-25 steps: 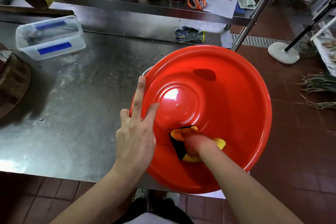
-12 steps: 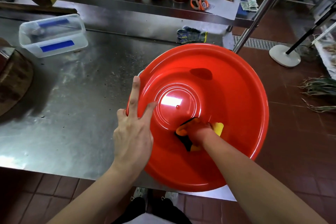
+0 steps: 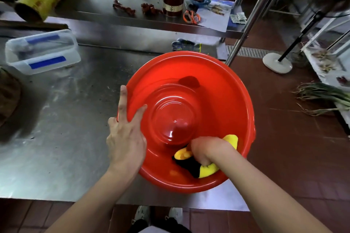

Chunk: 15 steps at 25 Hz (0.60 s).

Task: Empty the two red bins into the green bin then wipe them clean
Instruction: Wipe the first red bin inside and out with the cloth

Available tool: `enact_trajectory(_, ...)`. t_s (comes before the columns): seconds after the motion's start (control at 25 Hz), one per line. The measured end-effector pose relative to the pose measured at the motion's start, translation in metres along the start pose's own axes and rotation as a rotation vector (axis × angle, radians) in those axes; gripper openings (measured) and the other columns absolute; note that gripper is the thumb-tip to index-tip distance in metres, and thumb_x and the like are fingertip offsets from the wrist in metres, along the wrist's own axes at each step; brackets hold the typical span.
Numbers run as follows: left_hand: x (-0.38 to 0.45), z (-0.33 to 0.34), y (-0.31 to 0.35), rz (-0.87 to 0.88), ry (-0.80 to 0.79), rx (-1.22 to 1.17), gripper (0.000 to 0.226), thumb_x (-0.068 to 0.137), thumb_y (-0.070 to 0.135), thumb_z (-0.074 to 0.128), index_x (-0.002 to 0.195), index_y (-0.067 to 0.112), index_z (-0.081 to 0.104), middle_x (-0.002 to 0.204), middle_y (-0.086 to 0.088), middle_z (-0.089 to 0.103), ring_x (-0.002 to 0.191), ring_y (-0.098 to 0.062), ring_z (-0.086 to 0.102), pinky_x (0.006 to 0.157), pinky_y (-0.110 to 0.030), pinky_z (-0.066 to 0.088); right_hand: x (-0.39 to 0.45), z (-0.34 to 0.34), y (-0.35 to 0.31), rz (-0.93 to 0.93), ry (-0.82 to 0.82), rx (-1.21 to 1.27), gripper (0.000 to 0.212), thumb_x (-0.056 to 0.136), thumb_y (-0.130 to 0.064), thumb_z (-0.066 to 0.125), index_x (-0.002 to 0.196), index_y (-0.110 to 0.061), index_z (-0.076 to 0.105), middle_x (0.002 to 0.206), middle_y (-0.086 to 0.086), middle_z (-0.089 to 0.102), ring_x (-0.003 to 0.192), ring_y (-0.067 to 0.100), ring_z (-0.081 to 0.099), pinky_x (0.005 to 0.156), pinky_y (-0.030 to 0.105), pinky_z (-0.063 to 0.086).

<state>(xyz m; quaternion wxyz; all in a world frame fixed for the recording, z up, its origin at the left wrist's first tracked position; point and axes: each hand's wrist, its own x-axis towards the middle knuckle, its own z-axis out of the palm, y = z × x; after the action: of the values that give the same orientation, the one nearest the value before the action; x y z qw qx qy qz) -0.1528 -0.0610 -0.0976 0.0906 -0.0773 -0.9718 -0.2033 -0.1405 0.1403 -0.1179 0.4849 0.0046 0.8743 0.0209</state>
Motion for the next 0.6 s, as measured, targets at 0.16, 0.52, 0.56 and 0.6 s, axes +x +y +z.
enact_trajectory(0.16, 0.005, 0.0, 0.003, 0.004, -0.004, 0.002, 0.069, 0.085, -0.008, 0.061, 0.141, 0.034, 0.056, 0.169, 0.01, -0.013, 0.107, -0.038, 0.048, 0.065, -0.046, 0.054, -0.05, -0.002, 0.0, -0.033, 0.07, 0.049, 0.048, 0.095, -0.002, 0.05, 0.137, -0.023, 0.057, 0.135, 0.003, 0.061, 0.123, 0.032, 0.058, 0.1, 0.046, 0.048)
enact_trajectory(0.52, 0.02, 0.0, 0.003, -0.001, -0.023, -0.024, 0.064, 0.086, -0.007, 0.057, 0.138, 0.031, 0.055, 0.169, 0.012, -0.013, 0.101, -0.036, 0.049, 0.061, -0.044, 0.049, -0.098, 0.027, 0.002, -0.091, 0.393, 0.12, 0.051, 0.099, -0.016, 0.042, 0.142, -0.044, 0.045, 0.129, 0.002, 0.053, 0.121, 0.03, 0.051, 0.096, 0.044, 0.036)
enact_trajectory(0.56, 0.023, 0.0, 0.003, -0.011, -0.029, -0.035, 0.064, 0.086, -0.007, 0.056, 0.137, 0.031, 0.055, 0.169, 0.013, -0.013, 0.101, -0.036, 0.049, 0.062, -0.044, 0.049, -0.093, 0.034, 0.001, -0.03, 0.533, 0.068, 0.049, 0.096, -0.015, 0.044, 0.135, -0.044, 0.05, 0.122, 0.002, 0.056, 0.115, 0.031, 0.055, 0.092, 0.045, 0.038)
enact_trajectory(0.6, 0.025, -0.001, 0.003, -0.018, -0.033, -0.046, 0.063, 0.086, -0.007, 0.056, 0.136, 0.032, 0.056, 0.169, 0.012, -0.012, 0.101, -0.036, 0.049, 0.063, -0.044, 0.049, -0.088, 0.039, 0.003, 0.039, 0.669, 0.025, 0.044, 0.09, -0.016, 0.049, 0.124, -0.043, 0.059, 0.111, 0.001, 0.06, 0.104, 0.031, 0.06, 0.084, 0.045, 0.041)
